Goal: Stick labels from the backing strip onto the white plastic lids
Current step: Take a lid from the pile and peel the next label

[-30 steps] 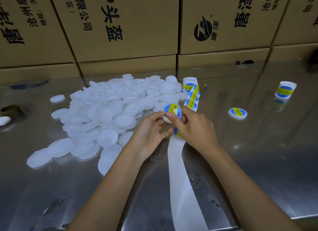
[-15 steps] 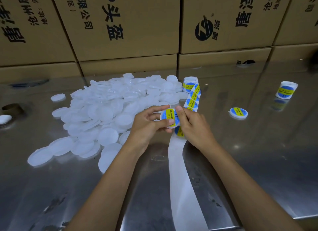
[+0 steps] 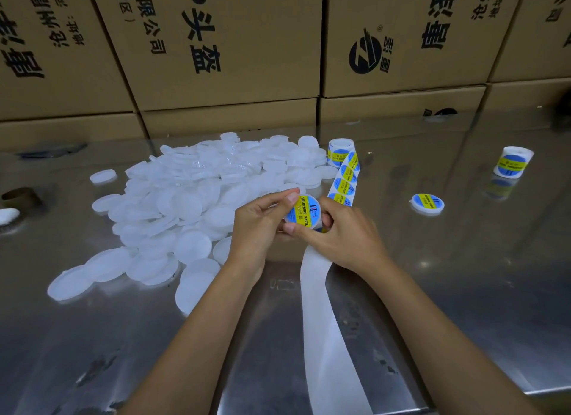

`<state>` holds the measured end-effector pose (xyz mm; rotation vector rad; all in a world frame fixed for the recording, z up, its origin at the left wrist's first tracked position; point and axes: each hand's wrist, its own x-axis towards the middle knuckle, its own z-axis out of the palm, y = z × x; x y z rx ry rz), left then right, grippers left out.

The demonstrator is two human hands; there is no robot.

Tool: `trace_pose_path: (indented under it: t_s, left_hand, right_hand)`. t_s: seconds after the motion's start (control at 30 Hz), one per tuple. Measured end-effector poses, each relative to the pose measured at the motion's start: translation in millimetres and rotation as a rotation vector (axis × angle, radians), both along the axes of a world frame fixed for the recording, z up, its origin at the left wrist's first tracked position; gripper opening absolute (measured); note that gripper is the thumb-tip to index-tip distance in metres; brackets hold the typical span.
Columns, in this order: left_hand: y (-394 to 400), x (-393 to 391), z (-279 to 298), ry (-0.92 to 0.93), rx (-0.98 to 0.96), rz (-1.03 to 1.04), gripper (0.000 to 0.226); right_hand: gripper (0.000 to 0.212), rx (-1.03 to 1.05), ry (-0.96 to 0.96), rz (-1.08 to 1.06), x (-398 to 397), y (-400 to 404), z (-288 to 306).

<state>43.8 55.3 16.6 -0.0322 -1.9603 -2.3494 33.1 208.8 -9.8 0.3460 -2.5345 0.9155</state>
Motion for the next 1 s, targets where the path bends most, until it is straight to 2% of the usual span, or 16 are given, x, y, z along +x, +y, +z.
trace_pose_path:
  t_s: [0.23,0.43,0.57,0.63,0.8,0.87,0.93,1.0]
  left_hand:
    - [-3,0,6,-0.089,0.051,-0.081,0.026]
    - [-5,-2,6,-0.103,0.052,-0.158,0.029]
    - [-2,-2,1,-0.092,0.103,-0.244,0.021]
    - [-1,-3,-2,-0.033,0.057,-0.274,0.027]
    - [1,-1,-4,0.016,0.016,-0.352,0.046]
    - [3,-1,-6,0.037,-0.022,-0.376,0.052]
    - [7,0,-8,0.040,-0.073,-0.357,0.050]
    - [9,1,-10,0.038,-0.097,-0.273,0.037]
  right_hand:
    - [0.033,0.030,0.001,-0.050,8,-2,4]
    - [0.061,0.055,-0.009,-0.132,6,-2,2]
    - [0.051,-0.014,0.003,-0.196,2,1,4]
    - [0.050,-0.029,-0.029,-0.197,-1,2,3]
    - [0.069,-0.165,-0.085,-0.221,-8,2,0]
    - [0.066,-0.255,-0.095,-0.181,-7,1,1]
    - [0.064,-0.394,-0.105,-0.097,-7,1,4]
    - [0.061,-0.524,-0.123,-0.031,-7,0,7]
